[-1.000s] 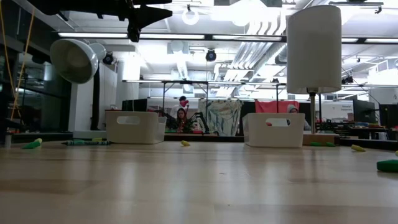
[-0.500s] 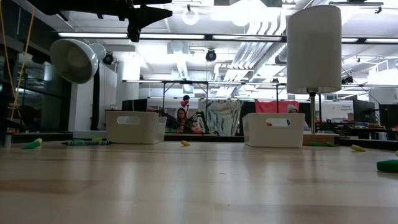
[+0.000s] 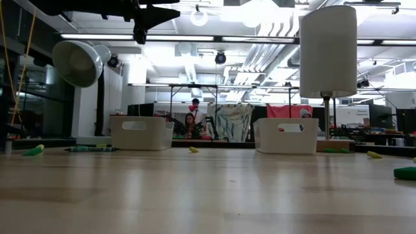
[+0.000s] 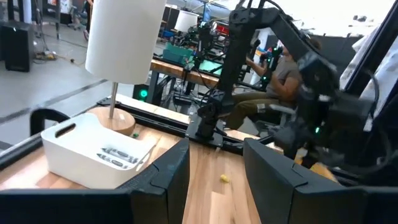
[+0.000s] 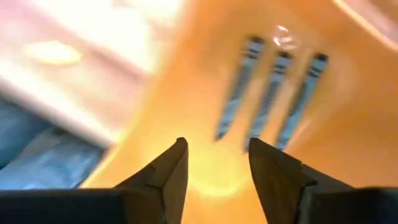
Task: Sort crayons
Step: Put the blue crayon into the yellow bin
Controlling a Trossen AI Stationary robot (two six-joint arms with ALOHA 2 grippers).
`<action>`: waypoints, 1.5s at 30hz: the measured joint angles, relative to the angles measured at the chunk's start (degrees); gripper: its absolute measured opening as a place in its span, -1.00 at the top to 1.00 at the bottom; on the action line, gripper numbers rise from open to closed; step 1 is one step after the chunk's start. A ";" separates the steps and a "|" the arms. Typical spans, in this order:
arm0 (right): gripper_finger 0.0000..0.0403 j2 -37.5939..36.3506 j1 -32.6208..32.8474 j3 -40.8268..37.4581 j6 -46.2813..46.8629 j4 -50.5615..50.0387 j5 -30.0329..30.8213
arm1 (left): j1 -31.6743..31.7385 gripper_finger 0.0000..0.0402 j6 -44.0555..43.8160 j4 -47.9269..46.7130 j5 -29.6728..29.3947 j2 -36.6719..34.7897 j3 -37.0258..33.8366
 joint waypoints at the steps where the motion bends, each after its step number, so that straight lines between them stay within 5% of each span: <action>1: 0.19 -1.78 0.00 1.43 -1.69 -1.11 1.73 | 0.00 0.30 -0.87 -0.03 0.09 -0.07 0.00; 7: 0.14 -13.60 -1.96 7.90 -12.71 -2.68 26.19 | 0.00 0.30 -4.07 -0.07 3.60 -1.25 0.07; 10: 0.16 -17.54 -7.60 8.29 -20.53 -2.87 40.51 | 0.00 0.30 -4.13 0.13 6.15 -2.20 0.07; 13: 0.17 -19.06 -16.58 8.27 -33.99 -1.01 46.26 | 0.00 0.30 -4.91 0.17 6.96 -3.09 0.07; 17: 0.17 -18.22 -29.98 8.08 -60.16 12.17 42.74 | 0.00 0.30 -5.05 0.05 6.94 -4.30 0.07; 24: 0.17 -13.16 -44.92 7.97 -91.85 44.87 19.55 | 0.00 0.30 -5.03 0.02 6.94 -4.72 0.07; 45: 0.17 -1.19 -49.84 7.92 -95.18 62.64 10.22 | 0.53 0.30 -3.95 -2.42 2.64 -4.70 1.04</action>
